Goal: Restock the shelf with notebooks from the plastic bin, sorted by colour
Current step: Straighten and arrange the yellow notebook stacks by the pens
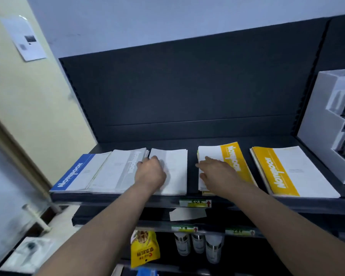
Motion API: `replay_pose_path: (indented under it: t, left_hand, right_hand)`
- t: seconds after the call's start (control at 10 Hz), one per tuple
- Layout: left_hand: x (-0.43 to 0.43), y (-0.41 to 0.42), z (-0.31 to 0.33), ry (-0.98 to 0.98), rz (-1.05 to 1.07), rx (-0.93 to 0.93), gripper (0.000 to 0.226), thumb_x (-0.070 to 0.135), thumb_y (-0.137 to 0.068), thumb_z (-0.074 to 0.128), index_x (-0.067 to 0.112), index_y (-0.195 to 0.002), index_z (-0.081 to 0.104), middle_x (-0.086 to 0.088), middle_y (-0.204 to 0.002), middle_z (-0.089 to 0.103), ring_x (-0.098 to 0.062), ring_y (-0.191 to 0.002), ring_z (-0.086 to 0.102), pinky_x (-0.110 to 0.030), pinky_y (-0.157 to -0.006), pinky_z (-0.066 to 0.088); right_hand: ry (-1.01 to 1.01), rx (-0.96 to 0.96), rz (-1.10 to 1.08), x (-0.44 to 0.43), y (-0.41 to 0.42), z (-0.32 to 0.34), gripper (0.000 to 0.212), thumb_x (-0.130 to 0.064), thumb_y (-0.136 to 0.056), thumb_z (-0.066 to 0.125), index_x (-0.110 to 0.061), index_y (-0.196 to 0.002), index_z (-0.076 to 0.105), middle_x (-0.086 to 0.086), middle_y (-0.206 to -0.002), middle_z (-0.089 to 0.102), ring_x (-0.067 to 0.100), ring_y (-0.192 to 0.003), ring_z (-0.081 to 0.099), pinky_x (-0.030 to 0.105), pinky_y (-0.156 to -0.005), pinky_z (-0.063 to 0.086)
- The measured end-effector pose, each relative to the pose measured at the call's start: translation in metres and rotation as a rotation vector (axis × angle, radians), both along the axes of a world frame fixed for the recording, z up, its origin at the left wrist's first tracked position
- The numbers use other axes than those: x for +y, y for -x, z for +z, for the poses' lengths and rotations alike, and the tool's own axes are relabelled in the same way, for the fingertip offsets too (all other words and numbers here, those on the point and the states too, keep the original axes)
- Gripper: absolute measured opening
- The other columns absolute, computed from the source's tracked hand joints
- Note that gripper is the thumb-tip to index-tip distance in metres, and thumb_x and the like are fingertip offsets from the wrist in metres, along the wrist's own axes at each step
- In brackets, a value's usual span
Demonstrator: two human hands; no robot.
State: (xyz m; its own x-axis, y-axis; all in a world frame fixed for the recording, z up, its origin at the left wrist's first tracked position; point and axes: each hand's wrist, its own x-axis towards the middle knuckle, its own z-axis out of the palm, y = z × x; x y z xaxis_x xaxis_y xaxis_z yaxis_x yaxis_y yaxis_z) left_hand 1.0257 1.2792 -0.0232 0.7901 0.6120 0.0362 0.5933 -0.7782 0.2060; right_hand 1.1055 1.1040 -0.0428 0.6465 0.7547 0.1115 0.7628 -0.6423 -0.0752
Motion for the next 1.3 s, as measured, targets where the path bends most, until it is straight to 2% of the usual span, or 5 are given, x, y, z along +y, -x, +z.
replay_pose_path:
  t: [0.3, 0.5, 0.8, 1.1, 1.3]
  left_hand:
    - [0.030, 0.020, -0.022, 0.218, -0.081, 0.042, 0.033, 0.009, -0.092, 0.042, 0.003, -0.124, 0.047, -0.018, -0.128, 0.055, -0.033, -0.117, 0.054, -0.034, -0.089, 0.044]
    - [0.038, 0.011, -0.022, 0.279, -0.078, 0.054, 0.036, 0.003, -0.091, 0.039, 0.002, -0.127, 0.042, -0.017, -0.124, 0.056, -0.032, -0.112, 0.055, -0.032, -0.077, 0.041]
    - [0.031, 0.007, -0.024, 0.241, -0.088, 0.122, 0.035, 0.005, -0.089, 0.041, 0.003, -0.124, 0.045, -0.019, -0.125, 0.055, -0.034, -0.113, 0.055, -0.038, -0.086, 0.047]
    - [0.026, 0.020, -0.010, -0.045, -0.241, 0.081, 0.041, 0.006, -0.089, 0.042, 0.010, -0.129, 0.052, -0.011, -0.129, 0.053, -0.030, -0.122, 0.043, -0.032, -0.087, 0.040]
    - [0.028, 0.034, -0.010, -0.088, -0.339, 0.101, 0.041, 0.012, -0.088, 0.048, 0.016, -0.128, 0.055, -0.004, -0.127, 0.056, -0.028, -0.121, 0.043, -0.034, -0.089, 0.043]
  right_hand:
    - [0.042, -0.014, 0.052, 0.052, 0.034, -0.027, 0.029, -0.030, -0.098, 0.039, -0.016, -0.117, 0.055, 0.005, -0.114, 0.059, 0.024, -0.117, 0.046, 0.036, -0.087, 0.036]
    - [0.183, -0.014, -0.015, 0.059, 0.034, -0.033, 0.032, -0.028, -0.098, 0.037, -0.016, -0.127, 0.046, 0.011, -0.119, 0.051, 0.030, -0.113, 0.047, 0.043, -0.099, 0.029]
    - [0.210, -0.042, 0.060, 0.051, 0.028, -0.031, 0.027, -0.015, -0.096, 0.039, -0.010, -0.120, 0.052, 0.009, -0.118, 0.051, 0.027, -0.115, 0.043, 0.037, -0.083, 0.033]
    - [0.197, -0.030, -0.087, 0.043, 0.037, -0.003, 0.034, -0.031, -0.100, 0.035, -0.018, -0.128, 0.050, 0.004, -0.128, 0.052, 0.023, -0.132, 0.038, 0.045, -0.108, 0.028]
    - [0.170, 0.009, -0.182, 0.034, 0.070, 0.004, 0.029, -0.029, -0.100, 0.037, -0.017, -0.119, 0.056, 0.006, -0.123, 0.054, 0.024, -0.123, 0.045, 0.044, -0.107, 0.028]
